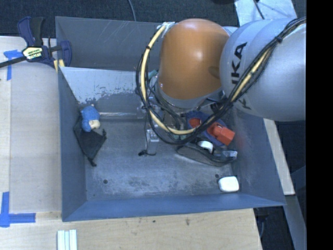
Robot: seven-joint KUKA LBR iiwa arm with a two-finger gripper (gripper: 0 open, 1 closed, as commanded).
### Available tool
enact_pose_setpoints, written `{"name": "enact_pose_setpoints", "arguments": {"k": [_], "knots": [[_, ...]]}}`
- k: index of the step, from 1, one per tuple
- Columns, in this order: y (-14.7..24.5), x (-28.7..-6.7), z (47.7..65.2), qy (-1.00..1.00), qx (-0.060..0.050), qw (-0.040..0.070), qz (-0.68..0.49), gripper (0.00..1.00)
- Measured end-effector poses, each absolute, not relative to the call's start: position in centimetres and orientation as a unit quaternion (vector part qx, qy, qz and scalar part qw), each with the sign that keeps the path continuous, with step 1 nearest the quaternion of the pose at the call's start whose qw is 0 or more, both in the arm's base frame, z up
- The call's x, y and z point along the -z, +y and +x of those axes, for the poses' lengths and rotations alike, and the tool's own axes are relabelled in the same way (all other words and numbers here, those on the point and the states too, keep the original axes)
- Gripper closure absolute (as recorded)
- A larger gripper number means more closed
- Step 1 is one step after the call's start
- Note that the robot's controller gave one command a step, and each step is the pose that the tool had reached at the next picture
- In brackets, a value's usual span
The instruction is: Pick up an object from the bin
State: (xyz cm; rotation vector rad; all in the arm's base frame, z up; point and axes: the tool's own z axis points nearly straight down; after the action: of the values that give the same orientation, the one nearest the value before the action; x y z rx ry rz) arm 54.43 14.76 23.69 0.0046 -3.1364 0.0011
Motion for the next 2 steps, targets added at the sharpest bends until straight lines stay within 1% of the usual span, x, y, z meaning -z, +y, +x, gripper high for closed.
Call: {"name": "enact_pose_setpoints", "arguments": {"k": [1, 2], "knots": [[21.6, -6.8, 58.8, -0.958, 0.0, 0.0, 0.286, 0.0], [18.9, -10.1, 56.9, -0.9, 0.0, -0.001, 0.436, 0.0]]}}
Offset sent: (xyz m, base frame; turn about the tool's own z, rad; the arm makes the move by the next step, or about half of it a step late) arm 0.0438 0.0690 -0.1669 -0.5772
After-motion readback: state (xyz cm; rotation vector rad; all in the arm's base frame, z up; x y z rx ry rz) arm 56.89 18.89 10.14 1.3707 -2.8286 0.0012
